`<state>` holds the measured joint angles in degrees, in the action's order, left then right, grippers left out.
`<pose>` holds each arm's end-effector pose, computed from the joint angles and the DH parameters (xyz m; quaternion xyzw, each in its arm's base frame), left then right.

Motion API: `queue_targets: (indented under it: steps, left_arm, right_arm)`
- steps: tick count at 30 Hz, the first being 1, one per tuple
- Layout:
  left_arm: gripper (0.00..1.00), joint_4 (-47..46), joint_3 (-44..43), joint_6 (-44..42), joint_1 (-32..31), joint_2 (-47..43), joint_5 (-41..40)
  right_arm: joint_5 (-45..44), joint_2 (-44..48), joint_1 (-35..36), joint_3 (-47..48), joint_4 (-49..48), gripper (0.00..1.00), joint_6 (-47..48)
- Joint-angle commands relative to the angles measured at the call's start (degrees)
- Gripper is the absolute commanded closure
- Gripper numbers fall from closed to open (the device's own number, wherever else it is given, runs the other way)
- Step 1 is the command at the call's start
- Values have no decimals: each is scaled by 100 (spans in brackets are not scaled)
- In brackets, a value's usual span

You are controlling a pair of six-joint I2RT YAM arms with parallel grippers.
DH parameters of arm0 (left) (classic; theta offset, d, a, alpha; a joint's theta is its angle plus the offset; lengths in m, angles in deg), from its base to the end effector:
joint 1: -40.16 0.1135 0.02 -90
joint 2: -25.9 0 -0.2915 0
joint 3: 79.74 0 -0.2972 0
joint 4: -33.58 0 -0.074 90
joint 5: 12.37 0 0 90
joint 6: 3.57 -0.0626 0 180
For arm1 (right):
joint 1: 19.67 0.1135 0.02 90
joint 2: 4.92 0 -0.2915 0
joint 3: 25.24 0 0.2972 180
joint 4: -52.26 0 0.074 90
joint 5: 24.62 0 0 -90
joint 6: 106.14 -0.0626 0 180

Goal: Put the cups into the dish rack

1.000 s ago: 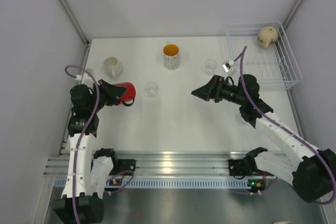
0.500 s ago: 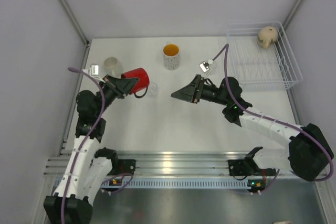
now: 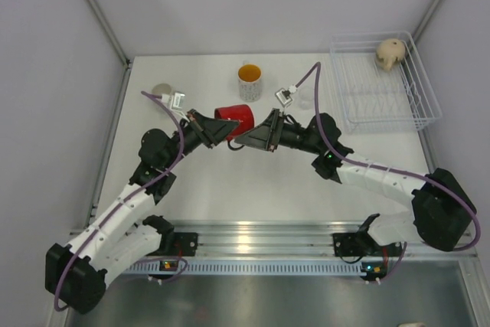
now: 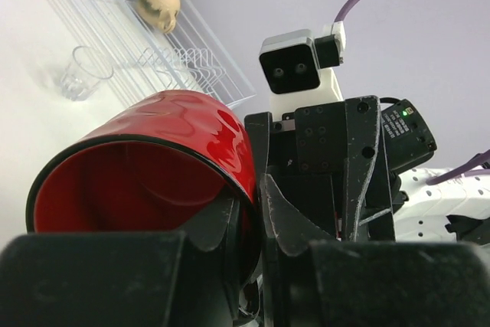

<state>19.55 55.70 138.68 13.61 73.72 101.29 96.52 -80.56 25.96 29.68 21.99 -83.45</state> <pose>0.2124 -0.1342 0.3372 0.0152 0.6436 -0.5796 0.4997 0.2227 0.2739 0.3119 -0.0843 0.6495 0.7089 0.2618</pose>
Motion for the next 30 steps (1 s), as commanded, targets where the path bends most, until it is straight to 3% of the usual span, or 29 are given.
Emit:
queue_targets:
  steps: [1,8,12,18,30]
  left_arm:
    - [100,-1458,-339,-162,-184,-97,-248]
    - [100,-1458,-295,-584,-281,-237,-467]
    - [100,-1450,-295,-742,-281,-369,-511]
    - [100,-1458,-357,-690,-281,-457,-547]
    - [100,-1713,-471,-347,-290,-492,-432]
  right_arm:
    - [-108,-83,166,235,-581,48,-151]
    - [-186,128,227,42,-512,46,-143]
    - [-554,540,219,16,612,45,367]
    - [-653,875,219,-29,991,44,605]
    - [-424,568,236,50,333,41,236]
